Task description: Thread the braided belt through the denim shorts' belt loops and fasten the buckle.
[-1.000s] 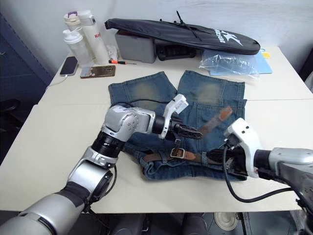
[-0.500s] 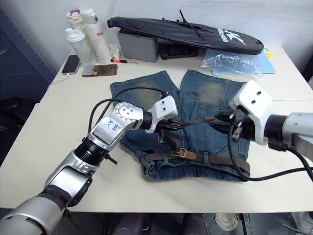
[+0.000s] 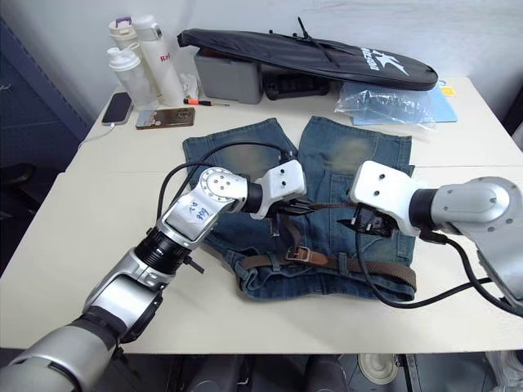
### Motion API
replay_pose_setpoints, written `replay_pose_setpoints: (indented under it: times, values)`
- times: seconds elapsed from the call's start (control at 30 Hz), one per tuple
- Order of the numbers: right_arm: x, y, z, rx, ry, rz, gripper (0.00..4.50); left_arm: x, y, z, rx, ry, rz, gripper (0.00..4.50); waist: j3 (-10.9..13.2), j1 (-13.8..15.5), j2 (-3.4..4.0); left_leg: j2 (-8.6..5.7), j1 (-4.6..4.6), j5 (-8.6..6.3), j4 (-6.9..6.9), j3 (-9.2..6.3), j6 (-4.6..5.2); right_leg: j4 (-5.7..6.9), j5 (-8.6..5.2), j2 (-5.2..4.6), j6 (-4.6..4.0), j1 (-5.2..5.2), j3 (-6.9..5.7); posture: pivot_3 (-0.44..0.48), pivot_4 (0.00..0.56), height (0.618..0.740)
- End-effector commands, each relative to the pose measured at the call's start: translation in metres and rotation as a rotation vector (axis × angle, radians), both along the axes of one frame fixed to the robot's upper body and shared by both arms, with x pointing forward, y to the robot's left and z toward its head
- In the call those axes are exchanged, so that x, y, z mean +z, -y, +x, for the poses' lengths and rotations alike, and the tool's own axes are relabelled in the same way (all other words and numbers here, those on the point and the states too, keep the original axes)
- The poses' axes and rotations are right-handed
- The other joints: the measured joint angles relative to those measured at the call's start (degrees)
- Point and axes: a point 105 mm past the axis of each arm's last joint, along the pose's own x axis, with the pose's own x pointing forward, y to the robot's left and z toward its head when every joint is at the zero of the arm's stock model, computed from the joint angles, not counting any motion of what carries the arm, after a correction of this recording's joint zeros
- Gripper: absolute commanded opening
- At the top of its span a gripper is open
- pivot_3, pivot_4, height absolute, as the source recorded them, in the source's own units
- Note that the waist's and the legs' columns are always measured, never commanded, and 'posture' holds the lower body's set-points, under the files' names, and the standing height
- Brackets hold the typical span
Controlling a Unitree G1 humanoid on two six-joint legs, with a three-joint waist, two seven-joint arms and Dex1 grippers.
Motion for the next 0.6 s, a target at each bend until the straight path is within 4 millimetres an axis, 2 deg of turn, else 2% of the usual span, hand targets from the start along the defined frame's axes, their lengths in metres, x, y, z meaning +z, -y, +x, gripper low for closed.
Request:
replay_pose_setpoints:
  times: [0.03,0.1,0.43,0.47,0.57,0.6]
  values:
    - [0.008,-0.001,0.003,0.009,0.059,-0.02,0.93,0.019,0.001,0.001,-0.01,0.053,-0.03,0.0,0.0,0.0,0.01,0.0,0.0,0.0,0.0,-0.01,0.0,0.04,0.0,0.0,0.0,0.0,-0.01,0.0,0.15,0.656]
    - [0.006,-0.001,0.004,0.007,0.059,-0.011,0.08,0.019,0.0,0.002,0.0,0.048,-0.032,0.0,0.0,0.0,0.01,0.0,0.0,0.01,0.03,-0.01,0.0,0.27,0.0,0.0,0.0,0.0,0.0,0.0,0.15,0.656]
    - [-0.001,-0.001,0.009,-0.068,0.063,0.042,0.08,0.014,-0.008,0.014,0.049,0.081,0.018,0.0,0.0,0.0,0.05,-0.01,-0.01,0.01,0.08,-0.04,0.01,0.36,0.0,-0.01,-0.01,0.01,-0.02,0.0,0.15,0.656]
    - [-0.001,-0.001,0.009,-0.07,0.061,0.045,0.0,0.015,-0.009,0.015,0.048,0.08,0.017,0.81,0.0,0.0,0.06,-0.02,-0.02,0.01,0.08,-0.03,0.01,0.35,0.0,-0.02,-0.01,0.0,-0.01,0.0,0.15,0.656]
    - [-0.003,-0.002,0.006,-0.07,0.048,0.04,0.0,0.015,-0.011,0.018,0.047,0.127,0.068,1.95,0.0,0.0,0.07,-0.01,-0.01,0.01,0.08,-0.03,0.01,0.37,0.0,-0.01,-0.01,0.0,-0.02,0.0,0.15,0.656]
    - [-0.004,-0.002,0.005,-0.071,0.043,0.034,0.0,0.014,-0.012,0.019,0.048,0.135,0.09,2.45,0.0,0.0,0.07,-0.01,-0.01,0.01,0.08,-0.02,0.01,0.39,0.0,-0.01,-0.01,-0.02,-0.01,0.0,0.15,0.656]
